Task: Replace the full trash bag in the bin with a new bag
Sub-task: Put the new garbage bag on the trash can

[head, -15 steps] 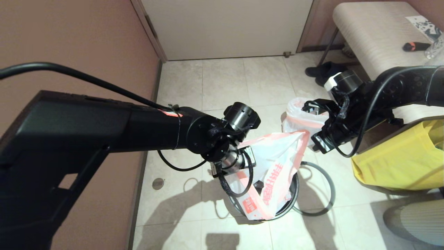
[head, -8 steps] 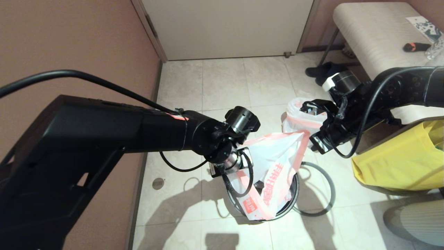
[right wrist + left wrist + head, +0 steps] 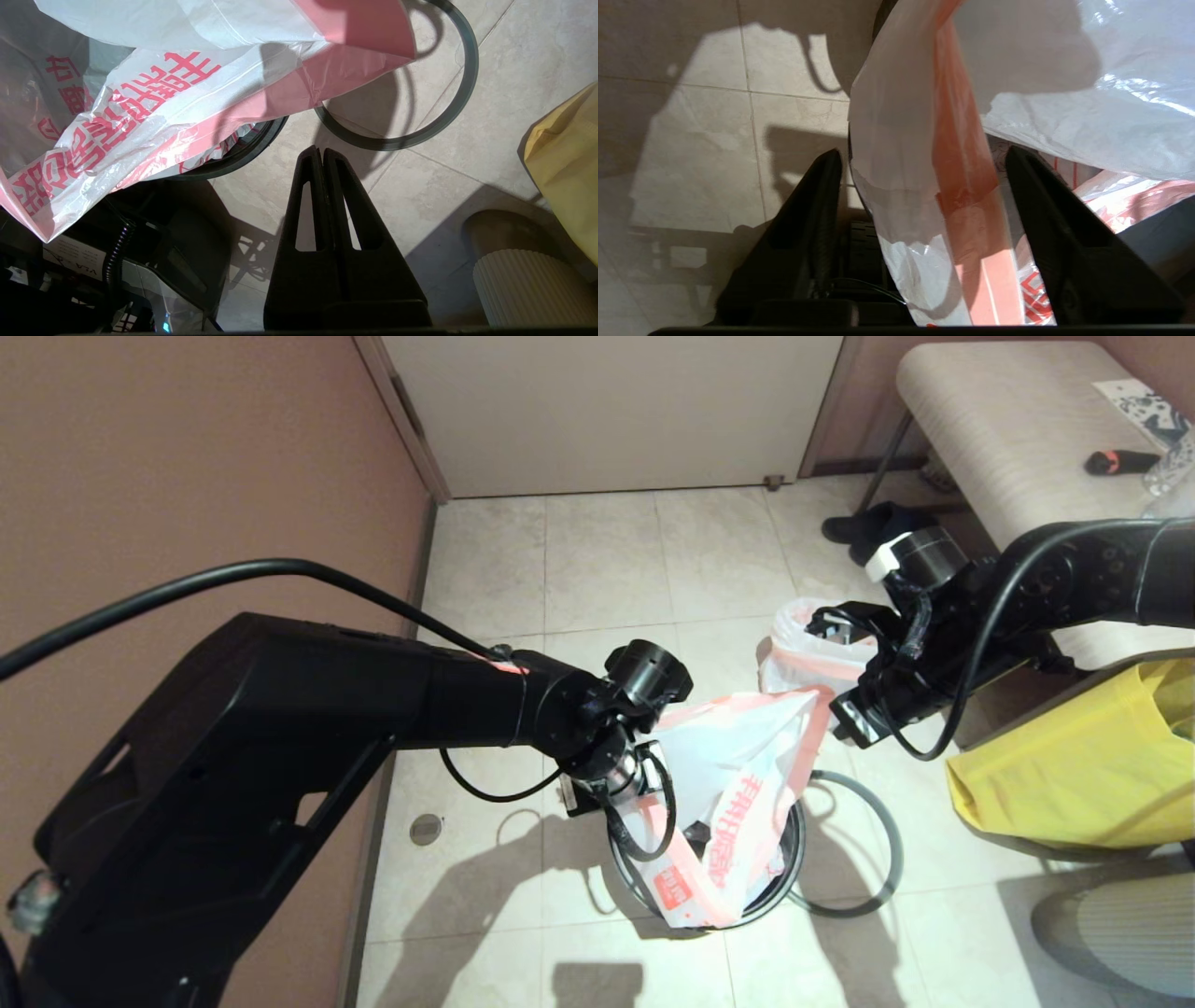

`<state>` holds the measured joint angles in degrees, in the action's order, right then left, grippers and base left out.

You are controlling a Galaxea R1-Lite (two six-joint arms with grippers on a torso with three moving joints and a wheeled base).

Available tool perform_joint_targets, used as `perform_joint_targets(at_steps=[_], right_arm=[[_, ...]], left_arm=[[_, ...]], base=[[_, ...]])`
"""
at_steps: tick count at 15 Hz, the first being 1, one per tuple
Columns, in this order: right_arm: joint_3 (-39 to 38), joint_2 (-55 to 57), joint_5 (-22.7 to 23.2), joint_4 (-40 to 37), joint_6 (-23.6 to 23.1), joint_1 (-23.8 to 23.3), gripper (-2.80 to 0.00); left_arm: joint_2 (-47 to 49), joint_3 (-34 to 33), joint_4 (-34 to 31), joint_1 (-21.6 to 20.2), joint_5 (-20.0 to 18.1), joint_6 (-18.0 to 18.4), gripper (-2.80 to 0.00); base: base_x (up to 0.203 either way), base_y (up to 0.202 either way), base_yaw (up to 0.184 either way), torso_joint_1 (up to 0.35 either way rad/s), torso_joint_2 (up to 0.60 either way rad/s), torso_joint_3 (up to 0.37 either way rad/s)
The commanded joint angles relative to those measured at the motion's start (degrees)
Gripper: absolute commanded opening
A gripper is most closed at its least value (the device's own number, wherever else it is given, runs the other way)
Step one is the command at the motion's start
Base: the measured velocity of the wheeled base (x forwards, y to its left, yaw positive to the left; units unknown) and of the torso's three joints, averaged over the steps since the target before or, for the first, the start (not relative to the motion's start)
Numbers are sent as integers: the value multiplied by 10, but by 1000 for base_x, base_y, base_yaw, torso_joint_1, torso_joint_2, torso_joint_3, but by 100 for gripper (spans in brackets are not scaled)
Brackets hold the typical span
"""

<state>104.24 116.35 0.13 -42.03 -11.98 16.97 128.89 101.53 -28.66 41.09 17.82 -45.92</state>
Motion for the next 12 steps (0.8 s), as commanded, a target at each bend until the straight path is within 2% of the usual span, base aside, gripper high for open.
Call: perform_joint_targets(at_steps=[1,5,7,12], right_arm=[[0,3,0,-2,-1,0,-280],[2,8,0,-2,-1,-1,-280],[2,11,0,-2,-1,-1,-280],[-5,11,-8,-3,-4,2,-280]], left_arm=[[3,8,-3,0,1,-2,-280],[2,-4,-4,-2,0,-5,-280],[-3,-17,-6,-1,0,-21,-280],[-50,-89,-4,-2,-2,-36,-280]], base=[[0,0,0,0,0,0],[0,0,0,0,0,0],[0,0,0,0,0,0],[0,0,0,0,0,0]])
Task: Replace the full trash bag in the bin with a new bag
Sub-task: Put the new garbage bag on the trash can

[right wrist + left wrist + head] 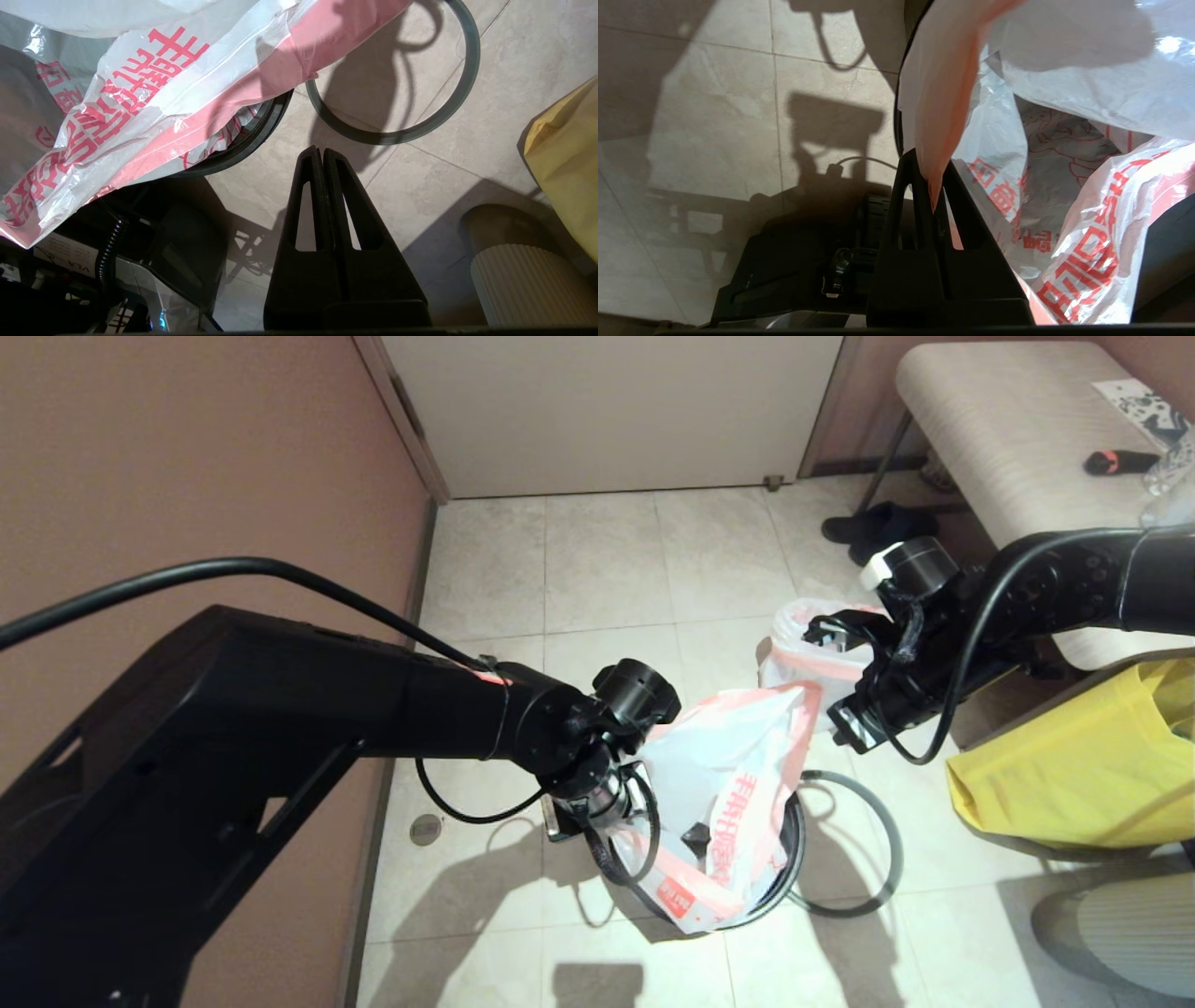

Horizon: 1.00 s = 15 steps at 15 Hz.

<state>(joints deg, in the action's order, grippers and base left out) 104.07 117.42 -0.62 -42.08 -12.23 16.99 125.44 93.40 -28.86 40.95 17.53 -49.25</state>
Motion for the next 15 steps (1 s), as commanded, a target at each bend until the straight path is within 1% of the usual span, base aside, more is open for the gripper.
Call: perform_joint_targets(at_steps=[1,2,3,5,6,7,8,9,10,12,13,15], right_arm=[[-12,-2,-3,-2,-2,8,-280],[-21,-5,-5,-2,-12,12,-280],[-31,-9,-6,-1,-25,13,0],[-43,-9,-2,31,-34,17,0],[-55,-1,7,61,-34,17,0],[-68,11,19,112,-35,14,0],[-83,22,40,163,-36,9,0],[-101,31,78,207,-39,2,0],[-112,39,114,237,-47,-7,0],[-114,59,150,271,-47,-23,0],[-115,70,161,294,-47,-30,0],[-115,74,166,305,-46,-34,0]], left_arm=[[-17,-20,0,0,1,-4,-280],[-16,-26,1,0,0,-5,-280],[-14,-28,1,-1,0,-5,-280],[-13,-27,2,-2,-1,-5,-280],[-14,-25,2,-1,-1,-5,-280],[-15,-24,2,-1,-1,-5,-280],[-16,-23,2,-1,-1,-5,-280],[-16,-23,2,-1,-1,-4,-280],[-14,-22,2,-1,-1,-4,-280],[-16,-21,2,-1,-2,-4,-280],[-18,-21,2,-1,-1,-4,-280],[-18,-21,1,-1,-1,-4,-280]], base=[[0,0,0,0,0,0],[0,0,0,0,0,0],[0,0,0,0,0,0],[0,0,0,0,0,0],[0,0,0,0,0,0],[0,0,0,0,0,0],[0,0,0,0,0,0],[0,0,0,0,0,0],[0,0,0,0,0,0],[0,0,0,0,0,0],[0,0,0,0,0,0],[0,0,0,0,0,0]])
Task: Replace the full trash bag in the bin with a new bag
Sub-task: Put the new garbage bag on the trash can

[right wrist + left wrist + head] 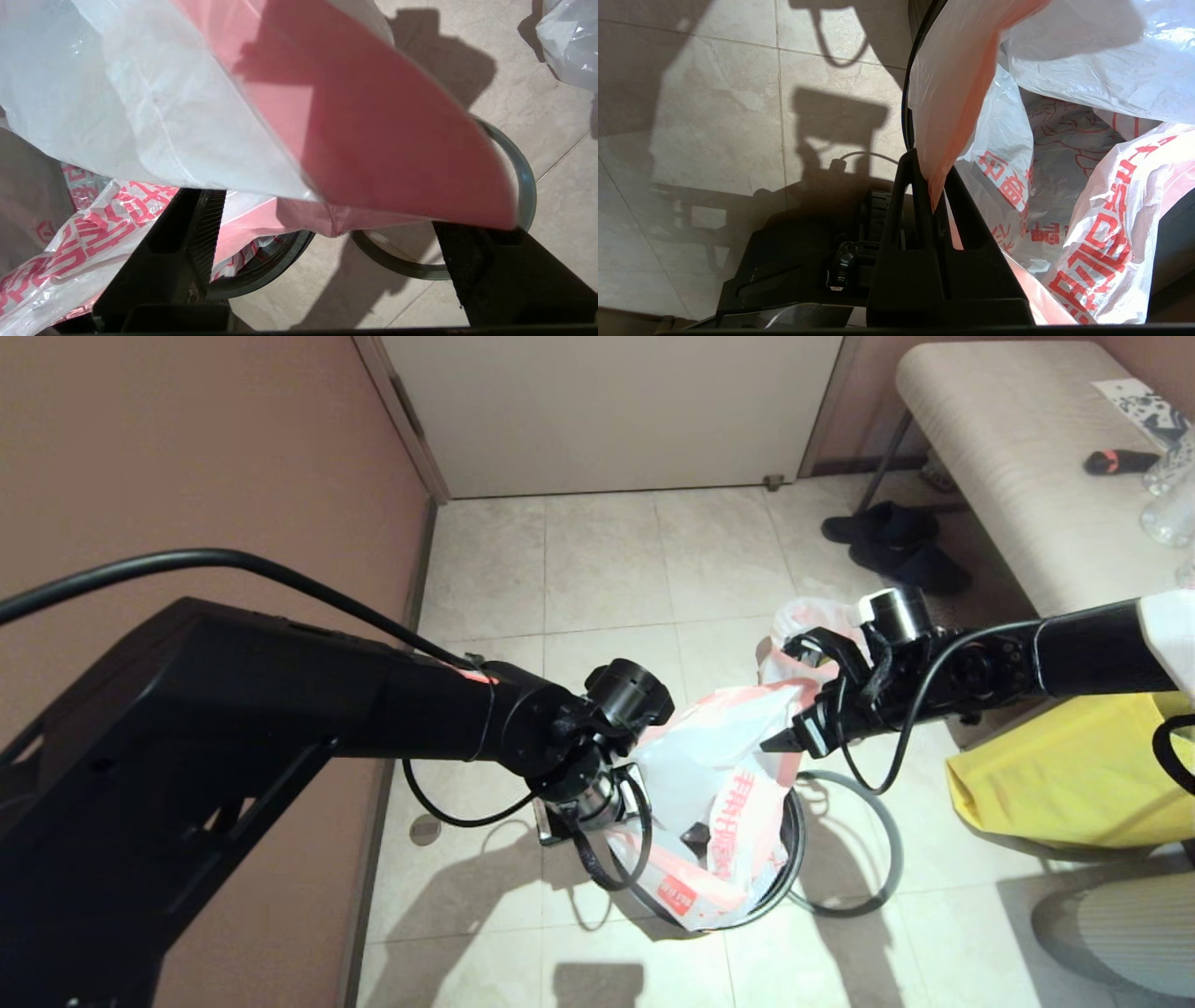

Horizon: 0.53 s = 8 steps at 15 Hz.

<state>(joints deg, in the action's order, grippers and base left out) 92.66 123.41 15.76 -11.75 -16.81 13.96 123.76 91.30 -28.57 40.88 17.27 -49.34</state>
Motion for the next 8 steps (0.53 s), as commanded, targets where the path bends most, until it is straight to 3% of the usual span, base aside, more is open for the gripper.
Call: perform_joint_targets(at_steps=[1,2,3,8], right_arm=[[-1,15,2,3,-1,-3,0],[-1,15,3,2,-3,-3,0],[-1,15,2,0,-4,-3,-280],[0,15,2,2,-2,-1,-280]], left_arm=[[0,0,-2,0,1,-3,-280],[-1,-1,-2,0,1,-3,-280],[-1,-1,-2,-1,1,-3,-280],[-5,-3,-4,-1,1,-3,-280]], base=[[0,0,0,0,0,0],[0,0,0,0,0,0],[0,0,0,0,0,0],[0,0,0,0,0,0]])
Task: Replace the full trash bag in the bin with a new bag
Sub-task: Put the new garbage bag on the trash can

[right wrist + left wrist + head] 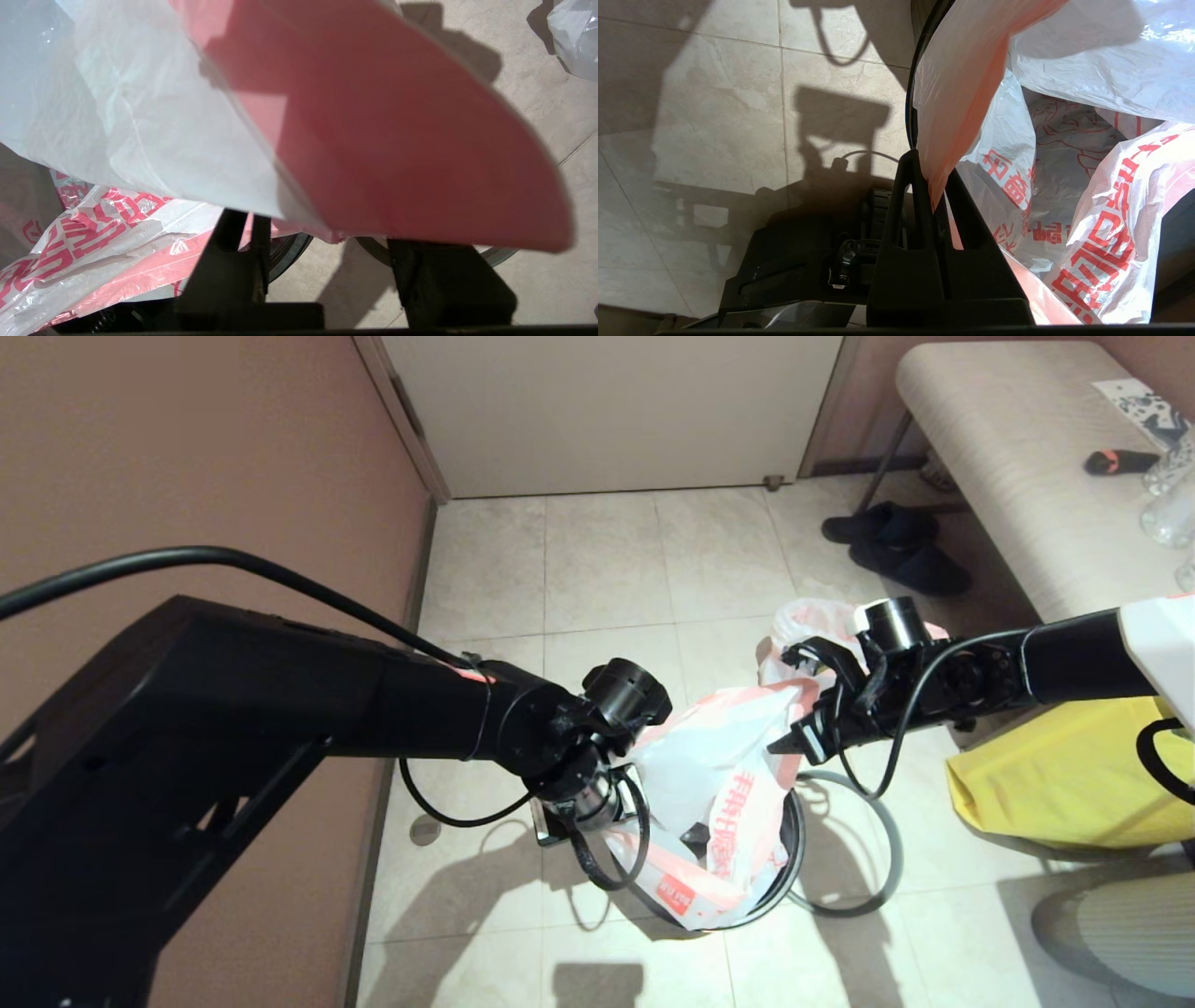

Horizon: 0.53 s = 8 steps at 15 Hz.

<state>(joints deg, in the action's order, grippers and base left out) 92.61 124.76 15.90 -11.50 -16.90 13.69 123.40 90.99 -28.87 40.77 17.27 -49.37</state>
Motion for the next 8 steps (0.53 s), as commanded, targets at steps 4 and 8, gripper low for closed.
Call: perform_joint_targets(at_steps=[4,8], right_arm=[[3,-1,14,0,11,7,-280],[14,-35,-9,-69,17,8,-280]], left_arm=[[-3,-3,-2,-8,0,-3,-280],[-21,-22,-4,-8,-22,-4,-280]], base=[[0,0,0,0,0,0],[0,0,0,0,0,0]])
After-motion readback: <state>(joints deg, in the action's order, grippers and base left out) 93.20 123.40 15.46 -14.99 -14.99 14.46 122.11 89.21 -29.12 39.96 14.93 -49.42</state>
